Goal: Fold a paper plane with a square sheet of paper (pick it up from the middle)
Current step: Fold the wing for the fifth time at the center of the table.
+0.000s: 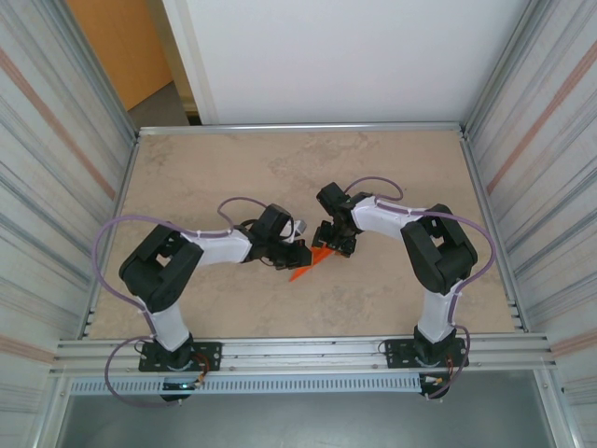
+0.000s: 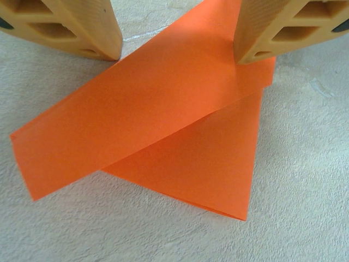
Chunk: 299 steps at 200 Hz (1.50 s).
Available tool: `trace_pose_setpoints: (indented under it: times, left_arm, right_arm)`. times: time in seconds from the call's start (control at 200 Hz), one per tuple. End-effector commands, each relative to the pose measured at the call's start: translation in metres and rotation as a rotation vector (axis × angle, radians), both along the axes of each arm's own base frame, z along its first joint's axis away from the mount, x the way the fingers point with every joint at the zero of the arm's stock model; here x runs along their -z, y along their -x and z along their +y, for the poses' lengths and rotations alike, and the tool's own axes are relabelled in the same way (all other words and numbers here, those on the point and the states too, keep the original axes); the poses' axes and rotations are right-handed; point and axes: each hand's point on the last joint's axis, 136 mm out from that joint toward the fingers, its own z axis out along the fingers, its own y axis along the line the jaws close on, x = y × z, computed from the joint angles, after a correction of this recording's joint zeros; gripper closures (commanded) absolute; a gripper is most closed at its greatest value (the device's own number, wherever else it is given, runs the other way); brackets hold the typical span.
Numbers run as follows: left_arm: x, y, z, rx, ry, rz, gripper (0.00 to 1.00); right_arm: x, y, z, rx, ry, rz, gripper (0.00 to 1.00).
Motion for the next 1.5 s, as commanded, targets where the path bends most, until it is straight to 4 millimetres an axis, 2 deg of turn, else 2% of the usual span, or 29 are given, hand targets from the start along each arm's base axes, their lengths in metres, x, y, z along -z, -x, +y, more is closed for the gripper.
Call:
trace_pose_setpoints:
  times: [0.0, 0.802, 1.133, 1.188, 1.273, 1.383, 1.493]
  left_arm:
    - [-0.003, -0.008, -0.003, -0.006, 0.015, -0.005, 0.89]
    - [0.023, -0.005, 0.008, -0.021, -0.038, 0.035, 0.9]
    - [0.038, 0.001, 0.015, -0.027, -0.081, 0.07, 0.91]
    - [0.041, 0.003, 0.017, -0.028, -0.092, 0.079, 0.91]
    - [0.044, 0.005, 0.021, -0.027, -0.108, 0.084, 0.92]
    - [0.049, 0.008, 0.025, -0.026, -0.127, 0.095, 0.93]
    - [0.051, 0.01, 0.027, -0.025, -0.132, 0.099, 0.93]
  right_arm:
    - [0.085, 0.032, -0.012, -0.053, 0.099, 0.112, 0.41]
    - [0.093, 0.037, -0.014, -0.061, 0.117, 0.131, 0.42]
    - [0.085, 0.034, -0.011, -0.061, 0.104, 0.116, 0.42]
    - [0.078, 0.031, -0.009, -0.062, 0.093, 0.103, 0.42]
    - [0.055, 0.021, -0.004, -0.056, 0.051, 0.059, 0.41]
    - [0.008, 0.001, 0.001, -0.044, -0.026, -0.055, 0.39]
    - [-0.038, -0.013, -0.005, -0.024, -0.081, -0.17, 0.35]
